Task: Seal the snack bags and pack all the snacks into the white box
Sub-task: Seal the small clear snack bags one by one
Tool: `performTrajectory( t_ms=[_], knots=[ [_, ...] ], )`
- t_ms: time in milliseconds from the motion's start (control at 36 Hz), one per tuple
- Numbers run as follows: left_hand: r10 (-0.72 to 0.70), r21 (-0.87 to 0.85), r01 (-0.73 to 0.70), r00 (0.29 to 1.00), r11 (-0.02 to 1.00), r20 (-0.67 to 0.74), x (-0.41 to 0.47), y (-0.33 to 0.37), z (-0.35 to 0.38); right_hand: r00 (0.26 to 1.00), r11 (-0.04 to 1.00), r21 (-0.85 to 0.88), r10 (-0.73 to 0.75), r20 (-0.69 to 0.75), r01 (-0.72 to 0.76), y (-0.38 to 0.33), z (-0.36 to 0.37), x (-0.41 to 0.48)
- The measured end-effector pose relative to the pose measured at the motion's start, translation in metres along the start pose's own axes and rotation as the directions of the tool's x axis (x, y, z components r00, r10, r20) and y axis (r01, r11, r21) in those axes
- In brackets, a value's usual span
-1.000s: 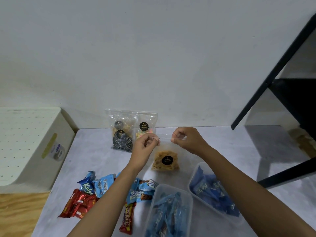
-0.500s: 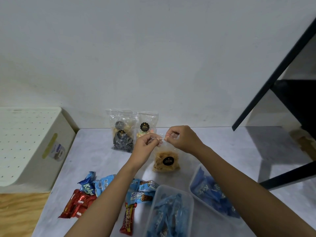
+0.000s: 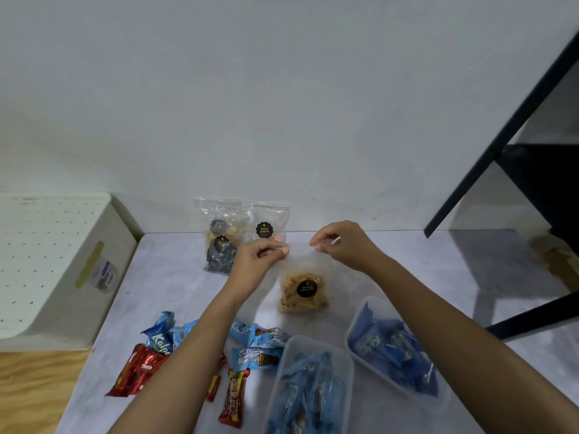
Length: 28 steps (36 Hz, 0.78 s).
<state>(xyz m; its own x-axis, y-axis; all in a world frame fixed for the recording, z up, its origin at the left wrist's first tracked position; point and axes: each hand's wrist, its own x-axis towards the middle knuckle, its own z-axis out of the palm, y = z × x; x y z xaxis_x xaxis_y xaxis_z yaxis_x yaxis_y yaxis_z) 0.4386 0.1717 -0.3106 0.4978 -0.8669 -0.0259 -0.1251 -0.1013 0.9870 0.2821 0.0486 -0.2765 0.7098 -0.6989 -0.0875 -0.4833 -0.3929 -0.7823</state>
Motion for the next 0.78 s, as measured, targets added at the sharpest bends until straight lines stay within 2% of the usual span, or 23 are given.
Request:
performTrajectory(
  t_ms=[194, 444, 556, 667, 778],
  knots=[
    [0.048, 0.099, -0.045, 0.998, 0.994, -0.033, 0.005, 0.003, -0.001, 1.000, 0.999, -0.046, 0.003, -0.023, -0.004, 0.002, 0.000, -0.004],
    [0.042, 0.076, -0.037, 0.997, 0.996, -0.063, 0.005, 0.000, 0.006, 0.999, 0.996, -0.089, -0.021, -0.041, 0.017, 0.005, 0.002, -0.008],
    [0.045, 0.089, -0.044, 0.999, 0.995, -0.007, 0.005, 0.004, 0.009, 0.999, 0.993, -0.106, -0.048, 0.010, 0.048, 0.000, 0.002, -0.010],
    [0.070, 0.108, -0.077, 0.995, 0.991, 0.071, 0.003, 0.008, 0.011, 0.998, 0.985, -0.162, -0.061, -0.031, 0.055, 0.000, 0.009, -0.010],
    [0.074, 0.187, -0.096, 0.990, 0.978, 0.121, 0.003, 0.005, 0.010, 0.998, 0.992, -0.117, -0.043, -0.036, 0.038, 0.002, 0.011, -0.011]
  ],
)
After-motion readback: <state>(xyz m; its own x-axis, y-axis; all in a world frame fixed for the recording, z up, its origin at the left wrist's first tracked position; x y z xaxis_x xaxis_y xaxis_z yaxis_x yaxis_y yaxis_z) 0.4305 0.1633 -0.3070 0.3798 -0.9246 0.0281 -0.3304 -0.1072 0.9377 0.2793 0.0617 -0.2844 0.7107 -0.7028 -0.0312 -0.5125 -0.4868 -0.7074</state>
